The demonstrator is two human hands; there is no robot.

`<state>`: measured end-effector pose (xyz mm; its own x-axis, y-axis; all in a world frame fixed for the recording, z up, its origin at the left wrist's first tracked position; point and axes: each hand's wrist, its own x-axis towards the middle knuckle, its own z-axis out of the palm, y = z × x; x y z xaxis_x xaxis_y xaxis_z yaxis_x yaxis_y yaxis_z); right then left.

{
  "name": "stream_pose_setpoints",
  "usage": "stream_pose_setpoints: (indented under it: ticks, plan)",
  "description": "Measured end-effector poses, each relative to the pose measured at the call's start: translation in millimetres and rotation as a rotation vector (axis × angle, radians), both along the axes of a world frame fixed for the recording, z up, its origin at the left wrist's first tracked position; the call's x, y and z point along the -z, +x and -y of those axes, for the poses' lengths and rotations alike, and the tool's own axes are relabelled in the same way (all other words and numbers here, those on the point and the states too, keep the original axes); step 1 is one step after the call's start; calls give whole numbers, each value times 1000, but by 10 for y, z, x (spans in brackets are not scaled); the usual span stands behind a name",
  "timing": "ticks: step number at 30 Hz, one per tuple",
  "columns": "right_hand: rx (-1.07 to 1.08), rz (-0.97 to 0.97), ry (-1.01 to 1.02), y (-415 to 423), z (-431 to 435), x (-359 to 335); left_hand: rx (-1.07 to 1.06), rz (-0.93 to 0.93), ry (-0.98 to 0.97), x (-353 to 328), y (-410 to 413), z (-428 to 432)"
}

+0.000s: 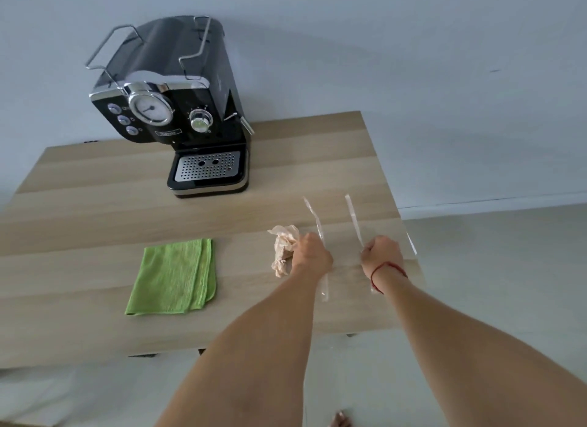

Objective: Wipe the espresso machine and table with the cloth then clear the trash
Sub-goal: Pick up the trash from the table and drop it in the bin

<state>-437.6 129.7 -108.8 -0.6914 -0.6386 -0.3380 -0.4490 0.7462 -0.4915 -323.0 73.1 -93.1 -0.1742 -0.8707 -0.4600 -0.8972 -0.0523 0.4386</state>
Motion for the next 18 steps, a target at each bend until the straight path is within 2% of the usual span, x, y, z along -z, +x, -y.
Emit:
stream_pose_setpoints:
  ticks: [3, 8, 13, 18]
  plan:
    - [28, 55, -153, 170, 95, -186, -48, -96, -82, -100, 190, 43]
    - [-99, 208, -297, 894, 243, -566, -240, -261, -232, -467, 1030, 184]
    - [-344, 429, -253, 2227, 179, -662, -431, -259, -383, -490, 2325, 26]
    - [-533, 477, -161, 3488, -189, -231, -711, -251, -428, -152, 3480, -448]
